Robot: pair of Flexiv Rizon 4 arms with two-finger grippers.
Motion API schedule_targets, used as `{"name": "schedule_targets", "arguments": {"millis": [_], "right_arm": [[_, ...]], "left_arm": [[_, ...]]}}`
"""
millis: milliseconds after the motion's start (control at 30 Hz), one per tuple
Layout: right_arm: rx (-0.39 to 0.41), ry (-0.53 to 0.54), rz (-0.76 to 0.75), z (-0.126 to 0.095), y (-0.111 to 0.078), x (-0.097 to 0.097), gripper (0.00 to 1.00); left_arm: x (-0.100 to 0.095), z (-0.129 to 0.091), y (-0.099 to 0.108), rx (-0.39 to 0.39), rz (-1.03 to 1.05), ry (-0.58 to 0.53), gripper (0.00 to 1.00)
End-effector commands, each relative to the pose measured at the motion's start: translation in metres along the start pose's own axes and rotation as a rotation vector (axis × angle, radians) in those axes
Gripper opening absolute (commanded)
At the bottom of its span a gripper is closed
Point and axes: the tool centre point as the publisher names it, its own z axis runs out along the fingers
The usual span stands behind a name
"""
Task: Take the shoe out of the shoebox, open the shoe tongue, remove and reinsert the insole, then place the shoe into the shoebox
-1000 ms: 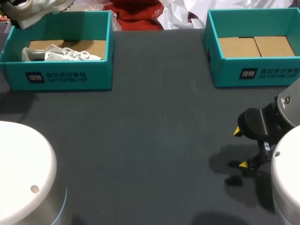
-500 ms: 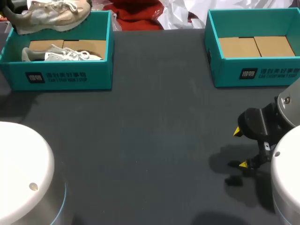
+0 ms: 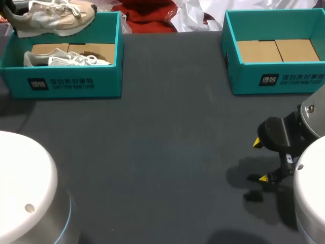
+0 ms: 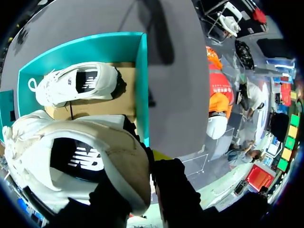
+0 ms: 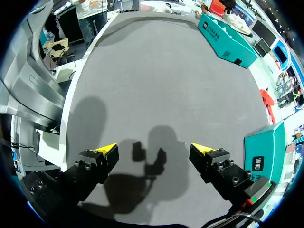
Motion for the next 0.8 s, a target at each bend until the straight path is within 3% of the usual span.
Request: {"name": "schedule_targets", "arguments": {"millis": [33,800], "right_arm": [[0.002,-0.004,0.0,0.0,0.0,0.002,1.0],[0.002,-0.004,0.0,0.0,0.0,0.002,1.0]], "left_arm": [[-0.002,0.007,0.008,0.028,-0.001,0.015,0.0],[-0.014,0.047,0.012,0.094,-0.038,0.082,0.0]]}}
